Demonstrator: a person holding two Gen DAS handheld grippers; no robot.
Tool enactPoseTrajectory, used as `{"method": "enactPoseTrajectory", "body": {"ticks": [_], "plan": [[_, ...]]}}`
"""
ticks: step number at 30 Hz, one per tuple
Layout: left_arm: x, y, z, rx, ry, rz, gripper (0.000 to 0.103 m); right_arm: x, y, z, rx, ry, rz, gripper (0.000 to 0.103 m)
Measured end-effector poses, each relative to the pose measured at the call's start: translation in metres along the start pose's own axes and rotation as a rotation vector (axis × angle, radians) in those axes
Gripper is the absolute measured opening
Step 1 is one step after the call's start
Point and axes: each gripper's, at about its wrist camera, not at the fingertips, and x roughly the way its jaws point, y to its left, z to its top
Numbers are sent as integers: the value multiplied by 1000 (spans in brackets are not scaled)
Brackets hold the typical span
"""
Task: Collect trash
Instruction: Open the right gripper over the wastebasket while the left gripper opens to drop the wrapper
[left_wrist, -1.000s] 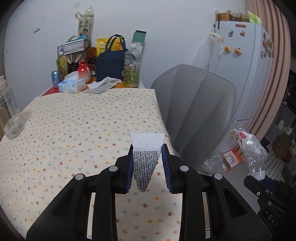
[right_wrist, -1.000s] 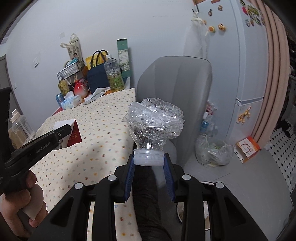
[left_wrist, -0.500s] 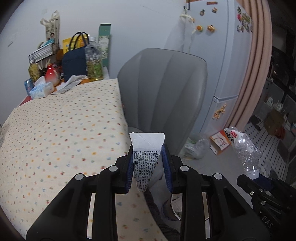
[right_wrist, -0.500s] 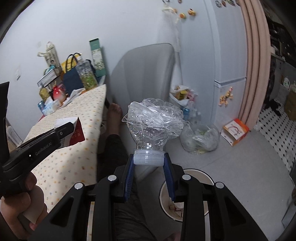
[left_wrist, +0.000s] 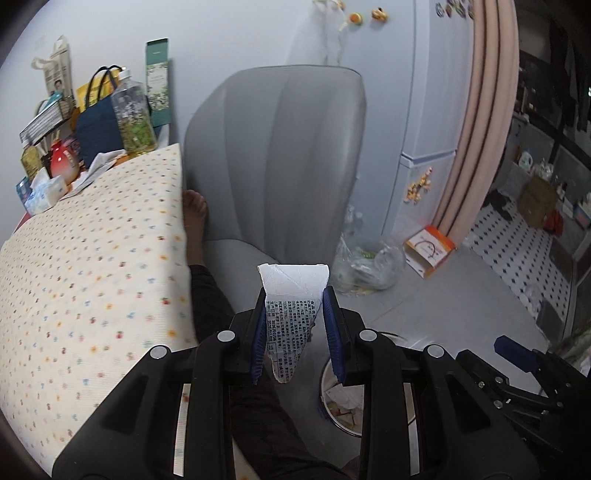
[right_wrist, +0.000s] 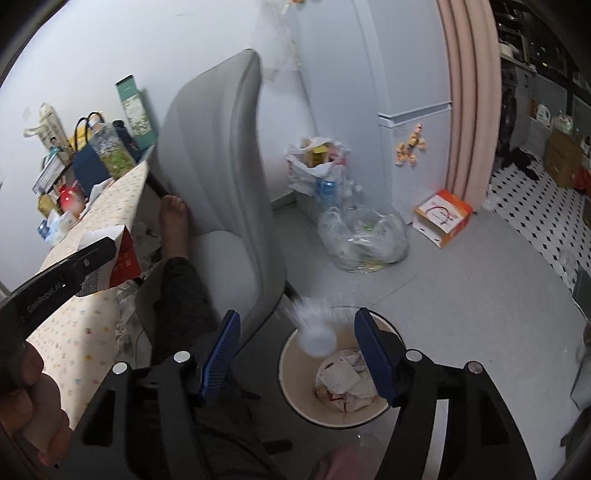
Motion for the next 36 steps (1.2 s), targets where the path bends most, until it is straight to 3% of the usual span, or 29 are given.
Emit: {"method": "enactPoseTrajectory", "body": {"ticks": [12, 18, 21, 23, 26, 29, 36], "plan": [[21, -51, -2, 81, 47, -36, 28, -2, -60, -7, 117, -6, -28, 69], [28, -83, -6, 127, 80, -106, 29, -7, -79, -10, 153, -14, -46, 70], [30, -94, -6, 143, 91, -152, 41, -10, -86, -10, 163, -19, -56, 70], [30, -93, -5, 135, 85, -154, 59, -11, -89, -10, 163, -22, -67, 70], [29, -87, -4, 119, 79, -142, 73, -13, -90, -10, 171, -25, -72, 72], [27, -77, -3, 96, 66, -123, 83, -14, -88, -11, 174, -30, -73, 75], [18, -57, 1, 72, 54, -115, 89, -25, -71, -7, 144, -54, -72, 85]]}}
